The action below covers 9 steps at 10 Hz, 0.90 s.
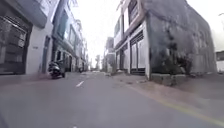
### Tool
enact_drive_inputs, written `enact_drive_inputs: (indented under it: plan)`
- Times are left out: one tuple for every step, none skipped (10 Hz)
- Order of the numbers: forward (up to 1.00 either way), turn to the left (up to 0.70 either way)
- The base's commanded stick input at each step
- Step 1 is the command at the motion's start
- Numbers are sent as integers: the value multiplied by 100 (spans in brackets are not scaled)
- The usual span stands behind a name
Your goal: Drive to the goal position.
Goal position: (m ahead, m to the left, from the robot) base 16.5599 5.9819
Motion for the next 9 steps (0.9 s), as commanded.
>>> enact_drive_inputs:
  plan:
    - [100, 0]
    - [100, 0]
    - [100, 0]
    - [100, 0]
    - [100, 0]
    - [100, 0]
    - [100, 0]
    - [100, 0]
    - [100, 0]
